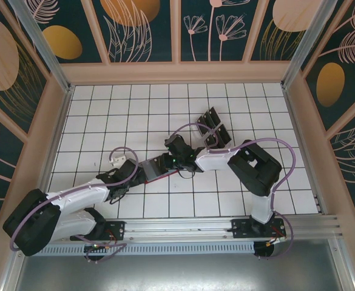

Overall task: Put the credit cards into the card holder
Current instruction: Insert the credit card into the card slot.

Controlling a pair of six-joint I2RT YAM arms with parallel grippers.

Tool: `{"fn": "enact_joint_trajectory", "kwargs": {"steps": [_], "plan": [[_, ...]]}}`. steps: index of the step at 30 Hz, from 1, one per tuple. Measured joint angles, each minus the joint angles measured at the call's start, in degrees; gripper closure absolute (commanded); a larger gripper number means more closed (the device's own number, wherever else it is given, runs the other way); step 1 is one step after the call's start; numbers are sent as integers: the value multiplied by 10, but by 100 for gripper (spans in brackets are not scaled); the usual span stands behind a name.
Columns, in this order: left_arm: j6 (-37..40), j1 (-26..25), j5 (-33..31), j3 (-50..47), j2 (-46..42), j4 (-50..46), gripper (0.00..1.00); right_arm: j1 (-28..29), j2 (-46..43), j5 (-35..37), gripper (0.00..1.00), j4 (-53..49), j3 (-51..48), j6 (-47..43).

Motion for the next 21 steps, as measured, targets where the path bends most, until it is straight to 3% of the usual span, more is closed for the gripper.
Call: {"fn": "enact_joint_trajectory", "kwargs": {"steps": [8,21], "plan": [[0,-1,-11,6,21,2,2,4,0,-14,87,2,0,2],[1,-3,-21,13,41,2,1,28,29,-36,86,20,24,16]]}}
